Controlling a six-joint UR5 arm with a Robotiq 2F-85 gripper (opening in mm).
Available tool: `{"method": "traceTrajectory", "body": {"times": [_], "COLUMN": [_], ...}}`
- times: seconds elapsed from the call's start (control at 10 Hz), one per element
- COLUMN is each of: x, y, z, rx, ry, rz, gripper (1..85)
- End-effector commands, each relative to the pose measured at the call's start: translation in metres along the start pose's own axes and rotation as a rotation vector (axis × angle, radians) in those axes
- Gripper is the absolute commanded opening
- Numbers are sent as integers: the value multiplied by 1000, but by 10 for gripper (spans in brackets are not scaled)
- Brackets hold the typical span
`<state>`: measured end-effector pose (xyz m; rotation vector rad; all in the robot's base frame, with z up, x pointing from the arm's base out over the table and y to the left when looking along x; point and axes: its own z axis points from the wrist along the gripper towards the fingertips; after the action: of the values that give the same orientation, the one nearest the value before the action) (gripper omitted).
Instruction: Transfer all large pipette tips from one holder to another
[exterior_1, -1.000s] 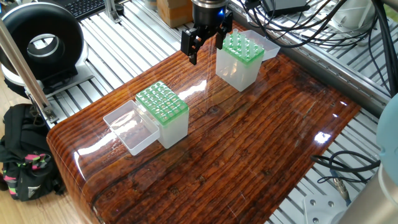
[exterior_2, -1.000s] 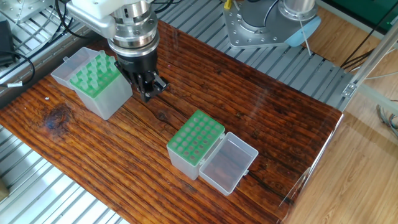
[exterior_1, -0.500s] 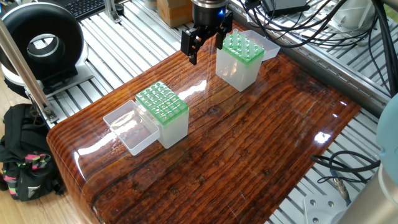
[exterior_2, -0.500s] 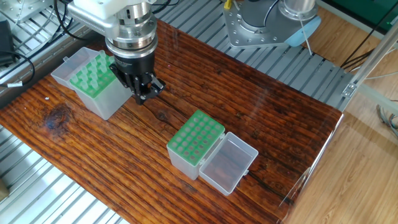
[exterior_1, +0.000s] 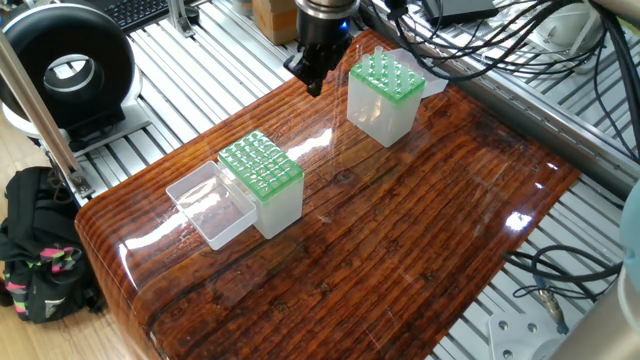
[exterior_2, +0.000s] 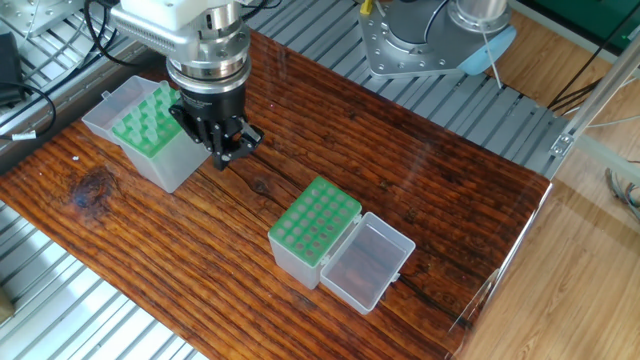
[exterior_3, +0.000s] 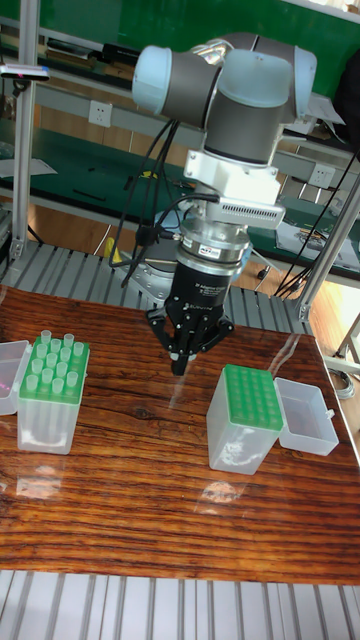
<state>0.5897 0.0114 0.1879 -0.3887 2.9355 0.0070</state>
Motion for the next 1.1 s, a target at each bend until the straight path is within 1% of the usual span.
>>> {"method": "traceTrajectory", "body": {"times": [0.0,0.1,0.2,0.3,0.4,0.5,0.7,1.0], "x": [-7,-8,-10,-9,-7,-6,-3,-1], "y": [-10,-11,-14,-13,-14,-14,-6,2], "z": [1,3,4,5,4,4,5,6], "rx": [1,11,36,48,52,50,21,-9], "ry": [-33,-38,-36,-29,-21,-17,-9,1], "rz": [-69,-88,-103,-102,-96,-96,-102,-101], "gripper": [10,10,10,10,10,10,10,10]}}
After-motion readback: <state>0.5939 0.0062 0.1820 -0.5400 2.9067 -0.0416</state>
